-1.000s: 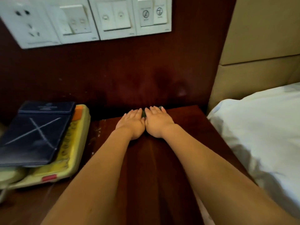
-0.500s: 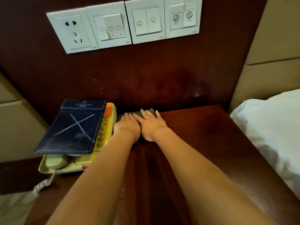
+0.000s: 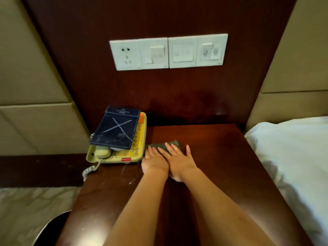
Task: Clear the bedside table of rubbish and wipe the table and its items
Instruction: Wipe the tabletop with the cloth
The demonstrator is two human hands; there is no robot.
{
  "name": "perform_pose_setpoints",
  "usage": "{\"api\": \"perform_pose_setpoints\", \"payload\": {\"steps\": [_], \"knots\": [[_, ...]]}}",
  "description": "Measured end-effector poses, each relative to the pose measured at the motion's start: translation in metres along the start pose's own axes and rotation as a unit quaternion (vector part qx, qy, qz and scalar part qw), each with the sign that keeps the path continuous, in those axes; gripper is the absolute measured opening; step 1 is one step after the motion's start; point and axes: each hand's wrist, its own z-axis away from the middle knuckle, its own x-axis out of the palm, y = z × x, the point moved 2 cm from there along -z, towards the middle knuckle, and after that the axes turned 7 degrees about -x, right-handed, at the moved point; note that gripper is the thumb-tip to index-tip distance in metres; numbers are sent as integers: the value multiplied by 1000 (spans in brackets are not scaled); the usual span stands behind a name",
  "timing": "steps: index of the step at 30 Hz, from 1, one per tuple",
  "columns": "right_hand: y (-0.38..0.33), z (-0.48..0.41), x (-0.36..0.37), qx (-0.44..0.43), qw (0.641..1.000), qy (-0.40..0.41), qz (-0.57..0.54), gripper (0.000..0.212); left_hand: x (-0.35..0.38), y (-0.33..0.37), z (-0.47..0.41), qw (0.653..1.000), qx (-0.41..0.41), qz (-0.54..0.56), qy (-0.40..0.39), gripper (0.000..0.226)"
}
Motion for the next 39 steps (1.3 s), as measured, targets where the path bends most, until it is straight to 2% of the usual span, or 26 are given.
{"api": "perform_pose_setpoints", "payload": {"steps": [3, 6, 11, 16, 31, 35, 39], "knots": [[-23, 32, 6, 13, 999, -8, -30, 72, 15, -21, 33, 999, 37, 17, -4, 60], [-46, 60, 10, 49, 993, -13, -107, 54, 30, -42, 56, 995, 95, 15, 9, 57], [-63, 74, 20, 100, 987, -14, -123, 53, 40, -61, 65, 986, 161, 13, 39, 55], [-80, 68, 21, 128, 987, -5, -94, 53, 42, -76, 63, 981, 181, 24, 57, 55], [-231, 25, 21, -20, 997, -30, -61, 56, 59, -236, 54, 993, 68, 94, 17, 56], [-230, 35, 28, -50, 997, -33, -43, 65, 69, -230, 52, 994, 60, 70, 55, 52], [-202, 54, 30, -64, 997, -17, -35, 68, 76, -191, 71, 980, 12, 176, 91, 52]]}}
